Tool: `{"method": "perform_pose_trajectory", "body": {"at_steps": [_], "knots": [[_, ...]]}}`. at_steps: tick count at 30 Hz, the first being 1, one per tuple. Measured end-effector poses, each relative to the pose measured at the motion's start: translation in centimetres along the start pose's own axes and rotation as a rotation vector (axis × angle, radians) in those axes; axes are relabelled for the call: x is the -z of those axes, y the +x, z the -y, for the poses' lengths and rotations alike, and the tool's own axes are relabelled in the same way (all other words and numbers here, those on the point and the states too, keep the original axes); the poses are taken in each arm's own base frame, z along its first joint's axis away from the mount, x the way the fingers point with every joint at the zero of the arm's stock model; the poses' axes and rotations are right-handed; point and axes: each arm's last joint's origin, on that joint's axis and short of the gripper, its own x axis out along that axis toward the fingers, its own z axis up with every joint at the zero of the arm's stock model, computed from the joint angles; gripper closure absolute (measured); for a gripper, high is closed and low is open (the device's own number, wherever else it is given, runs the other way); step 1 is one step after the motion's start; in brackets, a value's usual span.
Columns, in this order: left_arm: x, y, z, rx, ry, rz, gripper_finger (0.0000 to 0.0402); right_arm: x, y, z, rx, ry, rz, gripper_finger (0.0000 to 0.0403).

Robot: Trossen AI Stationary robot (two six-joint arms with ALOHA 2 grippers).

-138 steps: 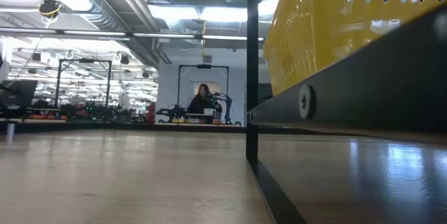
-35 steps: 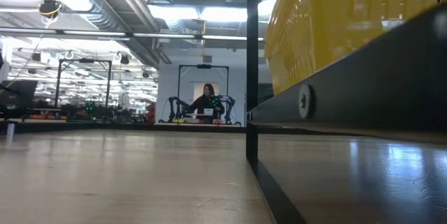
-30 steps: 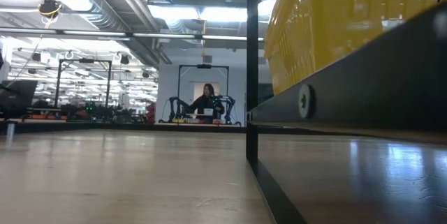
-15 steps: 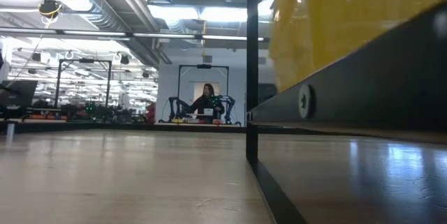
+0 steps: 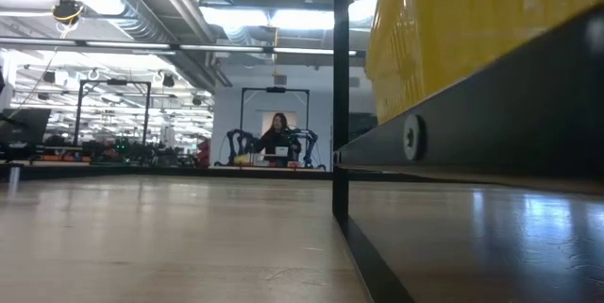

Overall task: Stack baskets on shelf by color
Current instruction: Return to Home Position

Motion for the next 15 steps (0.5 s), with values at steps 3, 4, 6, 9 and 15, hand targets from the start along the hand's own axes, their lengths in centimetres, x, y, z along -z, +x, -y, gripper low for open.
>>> {"method": "perform_pose_trajectory", "body": {"at_steps": [3,4,6,9,15], "knots": [[0.4,0.0,0.0,-0.015,-0.018,-0.039,0.0324,-1.3,-2.0,-0.5,-0.001,-0.175,0.047,0.0353],[0.5,0.0,0.0,-0.016,-0.036,-0.051,0.0324,-1.8,-2.7,-0.8,-0.004,-0.247,0.062,0.0359],[0.6,0.0,0.0,-0.019,-0.063,-0.066,0.0328,-2.8,-4.1,-1.3,0.010,-0.401,0.092,0.0375],[0.9,0.0,-0.2,-0.027,-0.086,-0.085,0.0347,-4.6,-6.7,-2.1,0.020,-0.572,0.170,0.0398],[1.6,-1.9,-0.8,-0.073,-0.158,-0.042,0.0397,-8.2,-12.1,-1.6,0.126,-0.814,0.270,0.0401]]}}
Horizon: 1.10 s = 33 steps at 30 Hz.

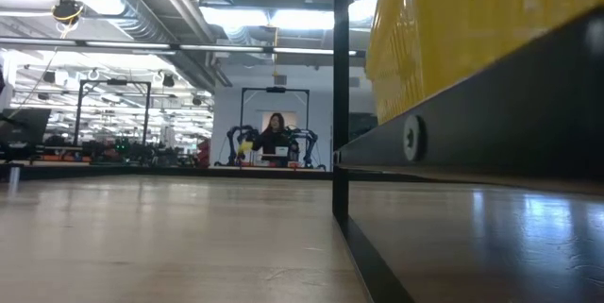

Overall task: Stack baskets on shelf by color
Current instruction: Return to Home Position

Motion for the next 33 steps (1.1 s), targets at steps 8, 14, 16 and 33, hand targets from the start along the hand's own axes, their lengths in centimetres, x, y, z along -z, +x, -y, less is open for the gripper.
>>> {"method": "perform_pose_trajectory", "body": {"at_steps": [8,14,16,33], "knots": [[2.8,-4.2,-1.9,-0.072,-0.135,0.114,0.0401,-1.2,-4.6,5.7,-0.024,-0.155,0.043,0.0402],[5.9,-6.0,-2.5,-0.063,-0.251,0.212,0.0401,-0.1,-8.0,11.6,-0.124,-0.079,0.090,0.0403],[6.8,-6.1,-2.6,-0.061,-0.267,0.250,0.0401,0.6,-8.8,13.2,-0.180,-0.053,0.099,0.0403],[12.8,-5.1,-2.1,-0.040,-0.388,0.552,0.0401,8.4,-7.7,17.0,-0.605,-0.019,0.447,0.0403]]}}
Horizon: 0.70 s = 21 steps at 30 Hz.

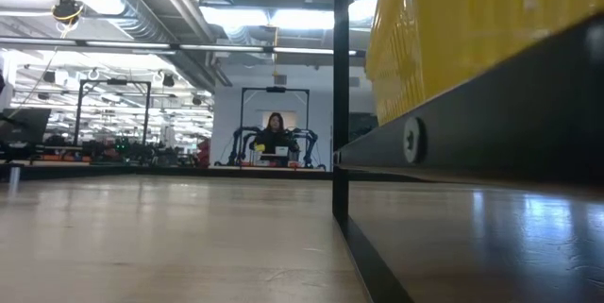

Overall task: Stack baskets on shelf by color
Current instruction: Return to Home Position

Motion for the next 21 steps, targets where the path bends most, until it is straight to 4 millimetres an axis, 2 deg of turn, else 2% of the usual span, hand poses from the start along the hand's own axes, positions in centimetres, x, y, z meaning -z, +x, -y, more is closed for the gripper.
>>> {"method": "perform_pose_trajectory", "body": {"at_steps": [7,21], "knots": [[2.5,-0.4,-0.5,0.014,-0.030,0.104,0.0401,4.0,-1.2,1.3,-0.031,0.069,0.065,0.0403],[6.0,-1.0,-1.3,0.043,-0.089,0.227,0.0401,9.6,-4.5,3.7,-0.103,0.170,0.179,0.0403]]}}
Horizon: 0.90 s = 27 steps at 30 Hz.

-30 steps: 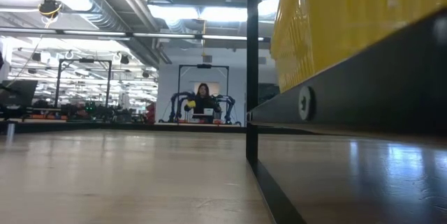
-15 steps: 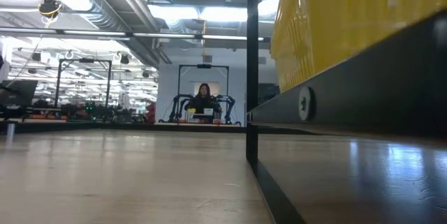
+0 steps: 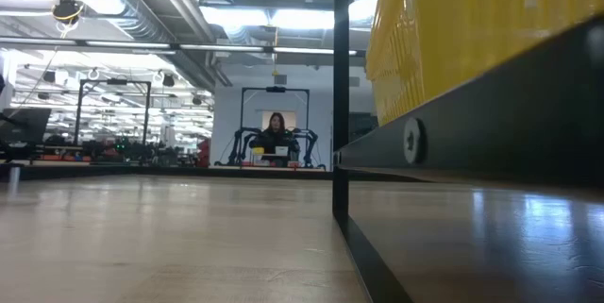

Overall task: Stack baskets on shelf by color
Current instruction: Return to Home Position

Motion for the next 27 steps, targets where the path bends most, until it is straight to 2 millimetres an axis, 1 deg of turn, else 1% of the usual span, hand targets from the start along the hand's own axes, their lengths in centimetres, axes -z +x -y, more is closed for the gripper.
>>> {"method": "perform_pose_trajectory", "body": {"at_steps": [4,7,11,12,15,17,21,27], "knots": [[0.5,0.1,0.0,-0.001,0.005,-0.003,0.0401,0.8,-1.6,0.9,-0.022,0.004,0.057,0.0403],[0.5,0.1,0.0,0.000,0.011,0.009,0.0402,1.1,-2.9,1.5,-0.034,0.007,0.110,0.0403],[1.1,0.5,0.1,0.000,0.028,-0.002,0.0401,1.6,-4.4,2.3,-0.045,-0.008,0.177,0.0403],[1.0,0.5,0.1,0.000,0.024,0.004,0.0401,1.6,-4.5,2.3,-0.042,-0.022,0.181,0.0403],[1.6,0.8,0.2,-0.005,0.031,-0.010,0.0401,1.6,-4.5,2.3,-0.039,-0.074,0.153,0.0403],[1.9,1.0,0.2,-0.007,0.030,-0.007,0.0401,1.4,-4.7,2.3,-0.051,-0.076,0.176,0.0403],[2.5,1.4,0.4,-0.009,0.026,0.002,0.0401,1.7,-4.4,2.2,-0.080,-0.059,0.163,0.0403],[4.3,2.5,0.7,-0.007,0.019,0.018,0.0401,3.7,-2.0,1.6,-0.108,-0.059,0.179,0.0403]]}}
